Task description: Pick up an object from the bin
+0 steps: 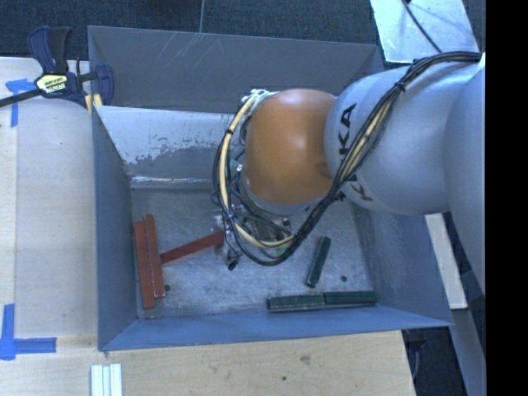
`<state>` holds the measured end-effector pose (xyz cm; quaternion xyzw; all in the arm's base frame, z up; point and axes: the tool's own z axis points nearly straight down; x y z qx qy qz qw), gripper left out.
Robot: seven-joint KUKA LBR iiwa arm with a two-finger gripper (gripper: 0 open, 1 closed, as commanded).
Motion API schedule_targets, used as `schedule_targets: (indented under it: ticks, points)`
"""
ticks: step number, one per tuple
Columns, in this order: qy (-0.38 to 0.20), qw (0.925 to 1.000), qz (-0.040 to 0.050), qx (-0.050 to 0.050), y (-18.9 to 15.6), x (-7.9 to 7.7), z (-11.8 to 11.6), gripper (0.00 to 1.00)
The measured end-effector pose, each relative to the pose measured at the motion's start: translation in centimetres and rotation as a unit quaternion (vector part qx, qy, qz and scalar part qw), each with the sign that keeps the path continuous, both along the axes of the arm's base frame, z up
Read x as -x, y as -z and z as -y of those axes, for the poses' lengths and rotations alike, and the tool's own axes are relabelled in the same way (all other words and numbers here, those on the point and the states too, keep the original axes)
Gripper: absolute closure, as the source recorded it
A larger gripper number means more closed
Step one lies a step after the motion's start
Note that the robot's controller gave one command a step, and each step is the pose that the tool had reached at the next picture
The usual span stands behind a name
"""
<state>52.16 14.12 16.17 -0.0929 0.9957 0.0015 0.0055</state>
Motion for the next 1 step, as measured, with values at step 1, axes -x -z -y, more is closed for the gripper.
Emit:
schedule_targets:
  ticks: [1]
  points:
    - [0.002, 1.0, -0.0042, 0.002, 0.5, 0.15, 0.32, 0.0]
